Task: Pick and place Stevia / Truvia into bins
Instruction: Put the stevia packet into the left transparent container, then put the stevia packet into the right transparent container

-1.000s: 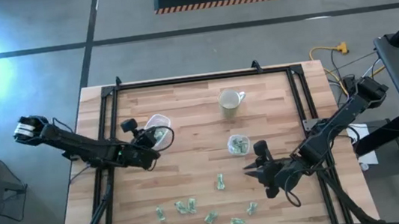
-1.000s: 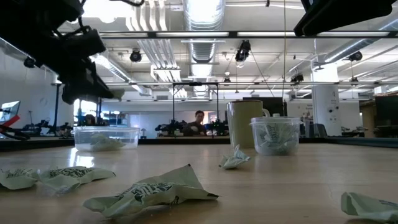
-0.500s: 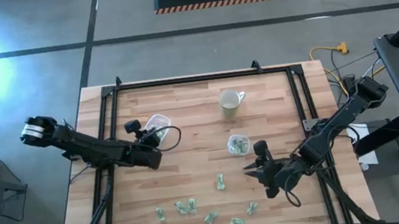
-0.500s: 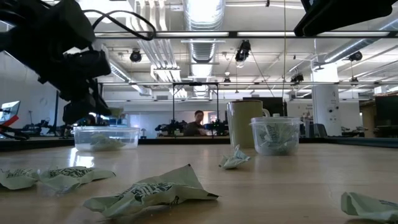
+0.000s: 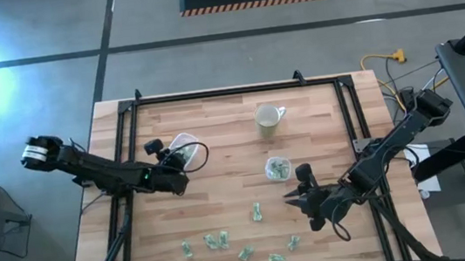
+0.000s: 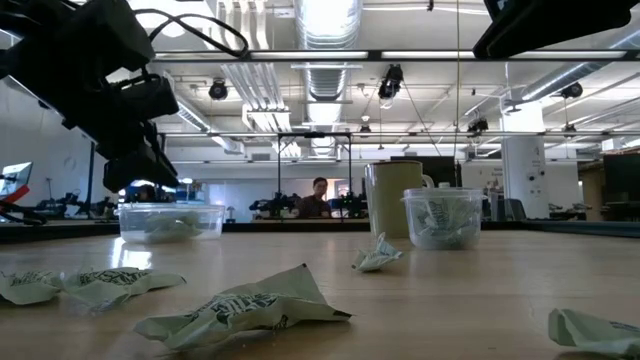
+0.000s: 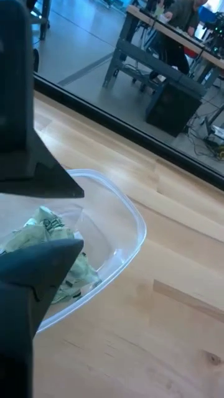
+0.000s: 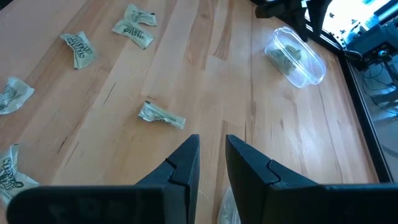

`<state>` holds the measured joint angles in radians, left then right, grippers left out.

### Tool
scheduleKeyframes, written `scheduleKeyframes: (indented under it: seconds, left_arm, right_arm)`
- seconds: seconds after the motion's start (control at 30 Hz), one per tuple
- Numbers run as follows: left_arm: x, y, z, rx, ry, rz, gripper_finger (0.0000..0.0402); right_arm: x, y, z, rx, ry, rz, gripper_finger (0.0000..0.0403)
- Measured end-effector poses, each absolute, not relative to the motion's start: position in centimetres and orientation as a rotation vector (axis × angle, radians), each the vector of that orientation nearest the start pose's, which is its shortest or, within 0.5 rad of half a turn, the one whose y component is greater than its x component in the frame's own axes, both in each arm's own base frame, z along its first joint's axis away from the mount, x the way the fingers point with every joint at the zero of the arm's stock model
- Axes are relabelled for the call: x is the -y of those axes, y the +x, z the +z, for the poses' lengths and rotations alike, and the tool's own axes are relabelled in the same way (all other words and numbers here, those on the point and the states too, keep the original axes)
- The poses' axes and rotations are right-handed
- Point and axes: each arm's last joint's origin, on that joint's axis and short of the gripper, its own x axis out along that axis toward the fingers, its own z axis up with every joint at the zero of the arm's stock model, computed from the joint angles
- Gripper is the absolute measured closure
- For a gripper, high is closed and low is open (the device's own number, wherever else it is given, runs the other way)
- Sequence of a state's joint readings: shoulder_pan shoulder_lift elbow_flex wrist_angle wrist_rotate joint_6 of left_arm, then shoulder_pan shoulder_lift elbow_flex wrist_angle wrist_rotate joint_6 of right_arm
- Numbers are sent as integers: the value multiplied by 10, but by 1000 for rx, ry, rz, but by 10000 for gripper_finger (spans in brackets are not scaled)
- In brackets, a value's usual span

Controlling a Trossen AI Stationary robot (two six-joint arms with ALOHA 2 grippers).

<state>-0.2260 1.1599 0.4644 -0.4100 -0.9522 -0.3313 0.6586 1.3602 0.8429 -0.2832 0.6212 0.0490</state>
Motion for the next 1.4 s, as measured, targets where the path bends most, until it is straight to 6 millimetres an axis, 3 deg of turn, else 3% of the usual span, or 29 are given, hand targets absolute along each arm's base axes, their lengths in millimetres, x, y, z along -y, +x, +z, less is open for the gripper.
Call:
scheduleKeyframes:
  seconds: [0.2, 0.43, 0.63, 0.83, 1.0, 1.23, 1.4]
  left_arm:
    - [17, 180, 160, -803, 330, 784, 260]
    - [20, 187, 179, -763, 267, 723, 251]
    - [24, 191, 192, -746, 186, 617, 251]
    - [24, 191, 195, -740, 172, 603, 251]
    - [25, 191, 195, -742, 171, 600, 251]
    - [25, 191, 195, -742, 170, 597, 251]
    - [25, 191, 194, -745, 170, 595, 251]
  right_arm:
    - [-152, 224, 225, -646, -397, 21, 335]
    - [-155, 230, 212, -685, -285, 152, 335]
    - [-164, 252, 198, -603, -374, 236, 335]
    - [-159, 277, 187, -578, -411, 257, 333]
    - [-146, 296, 178, -625, -331, 282, 311]
    - [-128, 320, 149, -724, -284, 285, 260]
    - [-122, 330, 144, -735, -262, 290, 229]
